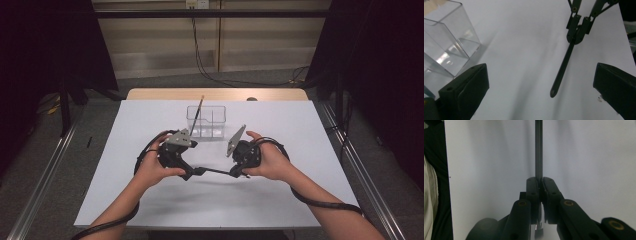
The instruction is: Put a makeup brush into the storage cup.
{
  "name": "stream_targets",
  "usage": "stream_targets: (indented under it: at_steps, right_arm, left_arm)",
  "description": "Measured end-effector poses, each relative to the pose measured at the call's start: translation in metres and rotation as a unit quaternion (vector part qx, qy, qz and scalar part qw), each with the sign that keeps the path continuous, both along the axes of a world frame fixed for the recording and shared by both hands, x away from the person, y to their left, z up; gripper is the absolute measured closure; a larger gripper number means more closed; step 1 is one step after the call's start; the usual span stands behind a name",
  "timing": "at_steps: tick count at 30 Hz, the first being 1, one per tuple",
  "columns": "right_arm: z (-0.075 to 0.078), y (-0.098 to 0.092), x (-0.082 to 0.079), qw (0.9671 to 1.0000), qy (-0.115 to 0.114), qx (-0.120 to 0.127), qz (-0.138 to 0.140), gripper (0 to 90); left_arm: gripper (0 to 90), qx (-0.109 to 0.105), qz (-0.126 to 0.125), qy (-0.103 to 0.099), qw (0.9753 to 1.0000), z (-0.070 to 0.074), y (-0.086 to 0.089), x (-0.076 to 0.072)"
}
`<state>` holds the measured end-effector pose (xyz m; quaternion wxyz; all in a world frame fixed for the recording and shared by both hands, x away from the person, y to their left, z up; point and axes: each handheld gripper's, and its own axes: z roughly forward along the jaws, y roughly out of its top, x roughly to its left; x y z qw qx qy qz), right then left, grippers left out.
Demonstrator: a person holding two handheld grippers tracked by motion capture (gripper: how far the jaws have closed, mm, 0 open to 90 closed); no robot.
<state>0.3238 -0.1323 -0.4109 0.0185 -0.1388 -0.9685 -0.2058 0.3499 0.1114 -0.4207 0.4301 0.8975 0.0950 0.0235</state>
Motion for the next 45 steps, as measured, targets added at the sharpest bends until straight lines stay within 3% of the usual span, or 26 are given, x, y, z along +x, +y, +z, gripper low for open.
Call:
stream_targets:
  at_steps: [7, 9, 12, 16, 25, 31, 34, 38, 45]
  right_arm:
    - [0.000, 0.000, 0.000, 1.0000, -0.002, 0.000, 0.002, 84.4]
    - [0.000, 0.000, 0.000, 1.0000, -0.002, -0.001, 0.002, 84.4]
    - [0.000, 0.000, 0.000, 1.0000, -0.003, 0.000, 0.001, 84.4]
    - [0.000, 0.000, 0.000, 1.0000, -0.003, 0.005, 0.004, 84.4]
    - [0.001, 0.002, -0.001, 0.9999, -0.006, 0.004, 0.009, 84.4]
    - [0.001, 0.002, -0.001, 1.0000, -0.004, 0.002, 0.008, 84.4]
    - [0.001, 0.003, -0.001, 0.9999, -0.004, 0.000, 0.012, 84.4]
    - [0.002, 0.005, -0.001, 0.9999, -0.006, 0.001, 0.015, 84.4]
    - [0.007, 0.004, 0.000, 0.9998, -0.009, 0.010, 0.014, 84.4]
  left_arm:
    - [0.0, 0.029, -0.009, 0.003, 0.9995, 0.003, -0.008, -0.001]
    - [0.0, 0.047, -0.015, -0.002, 0.9988, 0.003, -0.010, -0.002]
    - [0.3, 0.058, -0.017, -0.006, 0.9981, 0.003, -0.011, -0.003]
    - [9.2, 0.073, -0.026, -0.015, 0.9969, 0.006, -0.013, -0.003]
    - [33.1, 0.108, -0.046, -0.011, 0.9930, 0.011, -0.017, -0.003]
    - [39.9, 0.109, -0.056, -0.022, 0.9922, 0.011, -0.019, -0.004]
    - [45.7, 0.113, -0.062, -0.020, 0.9915, 0.012, -0.022, -0.006]
    - [54.1, 0.128, -0.077, -0.015, 0.9886, 0.010, -0.026, -0.008]
    - [67.8, 0.144, -0.076, -0.001, 0.9866, 0.006, -0.029, -0.007]
